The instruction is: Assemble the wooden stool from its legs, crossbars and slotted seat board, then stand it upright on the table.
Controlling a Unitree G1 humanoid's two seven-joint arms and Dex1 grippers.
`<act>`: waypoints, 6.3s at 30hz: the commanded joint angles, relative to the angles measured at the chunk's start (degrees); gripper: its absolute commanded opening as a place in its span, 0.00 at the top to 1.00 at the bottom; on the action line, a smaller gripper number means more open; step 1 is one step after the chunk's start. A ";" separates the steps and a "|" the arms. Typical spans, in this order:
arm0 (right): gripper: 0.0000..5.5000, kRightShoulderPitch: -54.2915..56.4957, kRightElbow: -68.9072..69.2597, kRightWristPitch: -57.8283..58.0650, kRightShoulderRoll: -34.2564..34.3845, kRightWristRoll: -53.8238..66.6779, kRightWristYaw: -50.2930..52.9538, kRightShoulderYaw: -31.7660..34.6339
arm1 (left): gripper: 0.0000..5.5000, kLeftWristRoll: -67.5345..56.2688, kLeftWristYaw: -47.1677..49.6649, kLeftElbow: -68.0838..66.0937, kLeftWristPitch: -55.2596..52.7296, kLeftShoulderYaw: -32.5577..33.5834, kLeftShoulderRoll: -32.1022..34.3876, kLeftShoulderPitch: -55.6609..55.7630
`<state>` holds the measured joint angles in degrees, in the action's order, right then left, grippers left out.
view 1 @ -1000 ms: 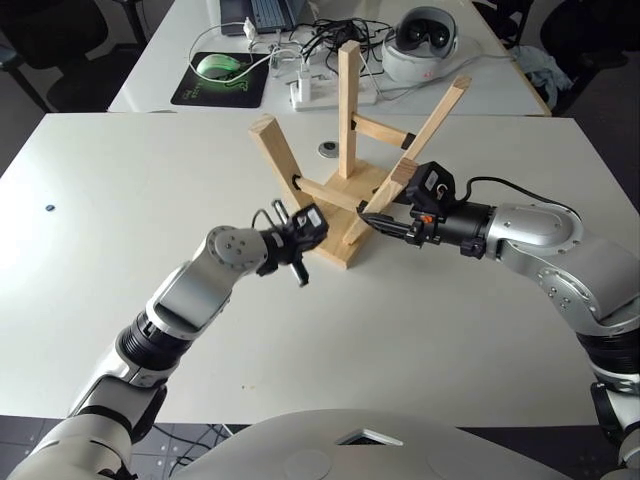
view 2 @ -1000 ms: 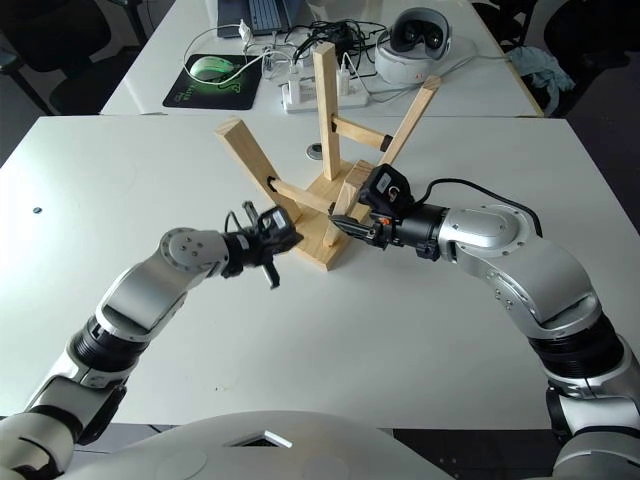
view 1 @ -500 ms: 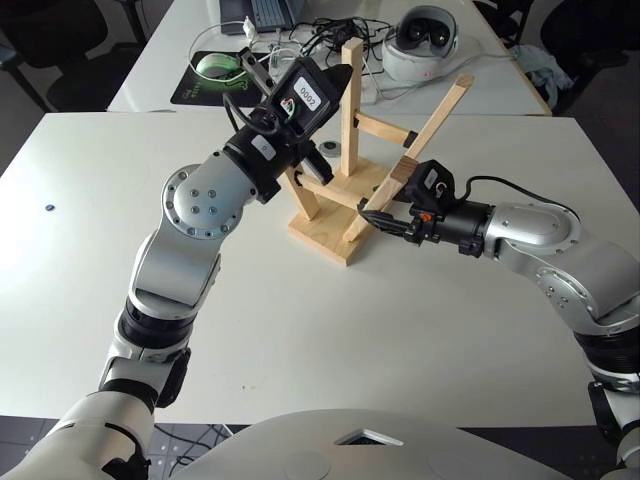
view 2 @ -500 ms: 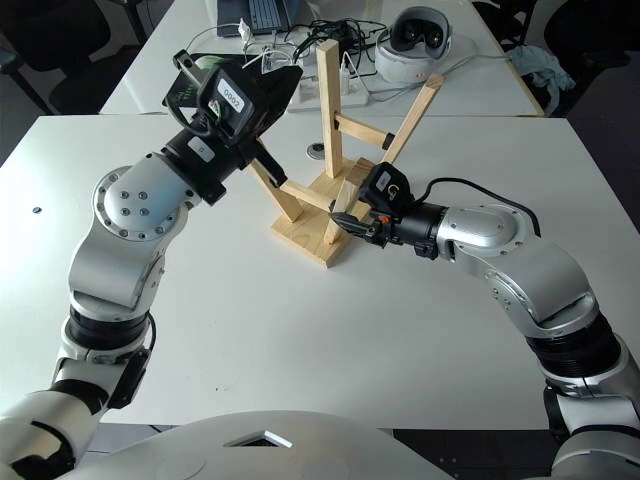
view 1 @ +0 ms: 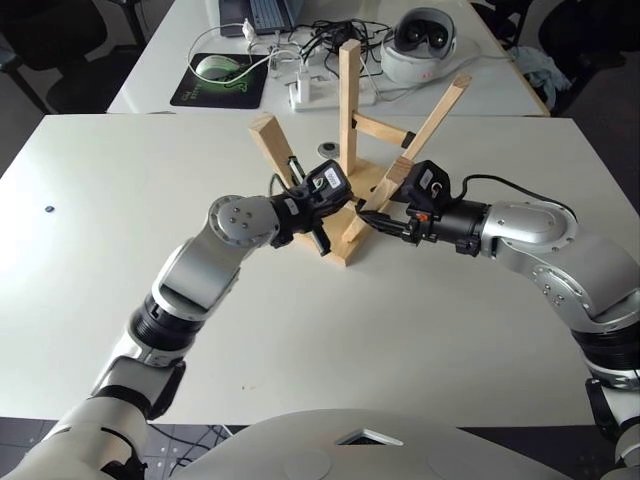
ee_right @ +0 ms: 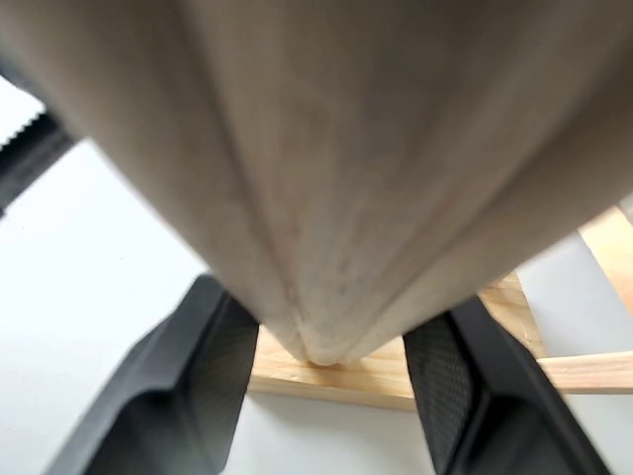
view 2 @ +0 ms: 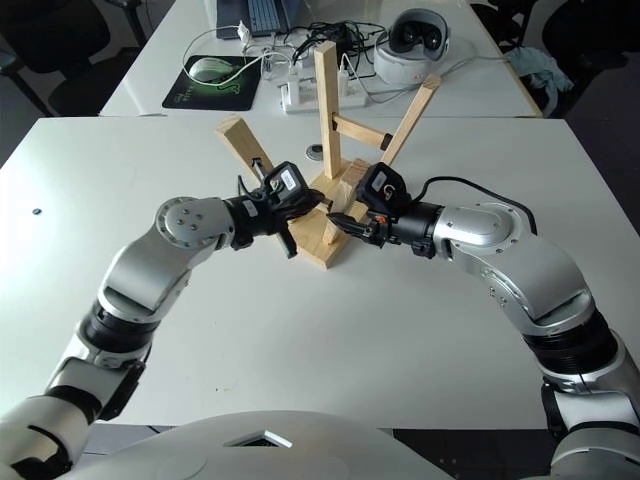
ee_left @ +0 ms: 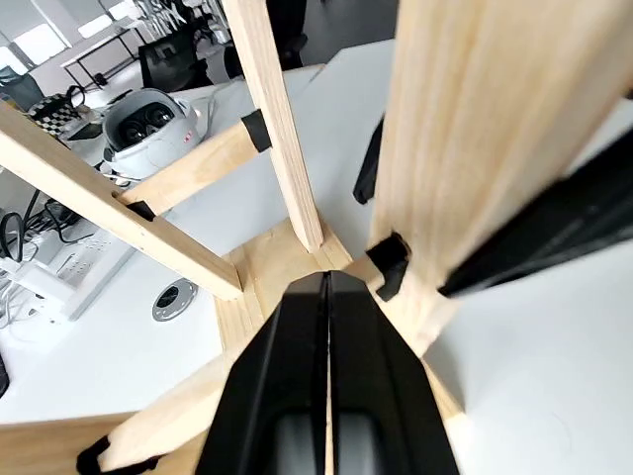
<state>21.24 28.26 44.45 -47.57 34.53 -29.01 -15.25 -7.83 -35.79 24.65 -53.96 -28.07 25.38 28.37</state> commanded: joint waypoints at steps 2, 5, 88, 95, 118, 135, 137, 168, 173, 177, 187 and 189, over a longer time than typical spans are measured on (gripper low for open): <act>0.63 -5.55 -3.58 9.30 -0.56 -2.51 -1.73 -6.92 | 1.00 -0.85 2.81 -1.90 -0.86 1.87 -3.86 -1.58; 0.63 -5.59 -3.71 9.32 -0.63 -2.63 -1.95 -7.05 | 1.00 -1.63 3.72 1.39 0.71 5.41 -4.86 -0.10; 0.63 3.21 -21.77 0.94 -2.68 -10.82 -18.80 -11.02 | 1.00 -8.09 1.95 -23.31 24.13 43.77 16.70 12.47; 0.63 8.99 -32.21 -7.37 -0.86 -15.08 -28.32 -14.32 | 1.00 -4.18 6.97 -31.28 31.61 37.91 6.62 5.56; 0.63 7.45 -27.53 -4.36 2.06 -13.75 -24.54 -14.84 | 1.00 -9.09 15.62 -7.71 4.23 18.17 -14.21 2.33; 0.63 6.12 -28.75 -5.83 3.03 -15.67 -24.78 -15.45 | 1.00 -8.79 14.90 1.47 -5.47 9.96 -13.84 0.05; 0.63 6.18 -28.87 -5.78 3.46 -15.69 -24.81 -15.80 | 1.00 -8.64 15.18 1.54 -5.64 9.61 -14.31 0.26; 0.63 10.26 -40.65 -27.12 -4.45 -15.44 -55.19 -15.21 | 1.00 -26.97 -26.56 -23.28 4.23 44.26 30.12 10.41; 0.63 8.54 -37.54 -27.81 -4.78 -14.81 -55.90 -15.24 | 1.00 -28.03 -26.70 -23.08 3.86 42.31 28.82 10.80; 0.62 6.54 -34.27 -27.58 -5.88 -12.93 -56.58 -14.57 | 1.00 -29.36 -27.20 -23.42 3.48 40.89 28.19 11.72; 0.62 5.46 -31.58 -26.14 -6.22 -12.12 -55.26 -13.76 | 1.00 -29.06 -29.30 -26.56 4.53 36.87 28.01 14.63; 0.62 5.13 -30.92 -25.45 -5.36 -11.01 -53.44 -12.70 | 1.00 -29.08 -29.30 -26.73 4.71 36.88 28.11 14.24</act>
<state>33.68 -2.19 12.72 -52.12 30.33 -80.08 -21.57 -37.25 -64.60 -1.85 -49.81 9.23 53.00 41.51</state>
